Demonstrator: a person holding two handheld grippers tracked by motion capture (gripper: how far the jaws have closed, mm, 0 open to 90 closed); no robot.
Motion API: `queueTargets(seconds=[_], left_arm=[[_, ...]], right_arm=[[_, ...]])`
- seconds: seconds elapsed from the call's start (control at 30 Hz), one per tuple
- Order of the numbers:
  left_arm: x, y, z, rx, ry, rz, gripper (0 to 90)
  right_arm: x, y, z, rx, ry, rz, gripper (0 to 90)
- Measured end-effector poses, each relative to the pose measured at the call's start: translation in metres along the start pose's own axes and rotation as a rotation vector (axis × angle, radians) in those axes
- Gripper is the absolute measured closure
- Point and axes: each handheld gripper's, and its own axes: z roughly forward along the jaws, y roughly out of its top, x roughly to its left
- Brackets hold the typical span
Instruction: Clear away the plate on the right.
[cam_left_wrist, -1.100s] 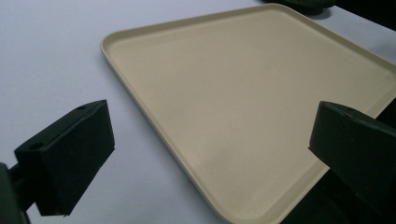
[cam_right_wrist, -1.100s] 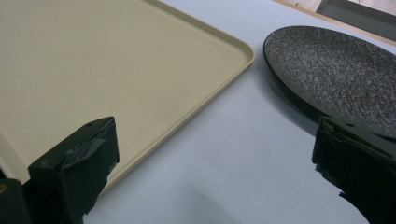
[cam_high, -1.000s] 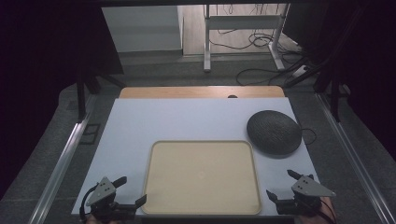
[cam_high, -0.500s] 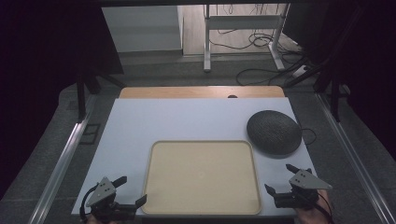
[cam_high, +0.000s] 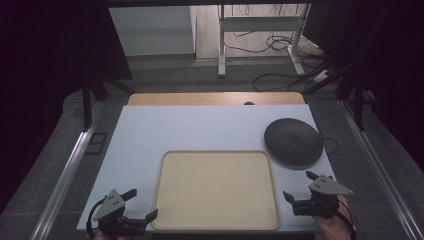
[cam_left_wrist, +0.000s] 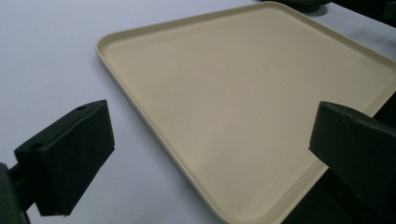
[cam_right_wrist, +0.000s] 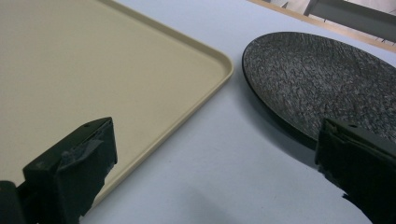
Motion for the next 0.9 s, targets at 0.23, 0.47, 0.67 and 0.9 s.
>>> queueTargets(seconds=[0.23,0.47,0.67,0.9], left_arm=[[0.000,0.000,0.000,0.003,-0.001,-0.001,0.0],[0.000,0.000,0.000,0.005,-0.001,0.001,0.0],[0.000,0.000,0.000,0.006,0.001,0.001,0.0],[0.000,0.000,0.000,0.006,0.002,0.000,0.0]], right_arm=[[-0.007,0.000,0.007,0.008,-0.002,0.002,0.0],[-0.010,0.001,0.013,0.028,-0.001,-0.017,0.0],[-0.015,0.003,0.017,0.030,-0.013,-0.012,0.0],[-0.019,0.003,0.027,0.065,0.004,-0.022,0.0]])
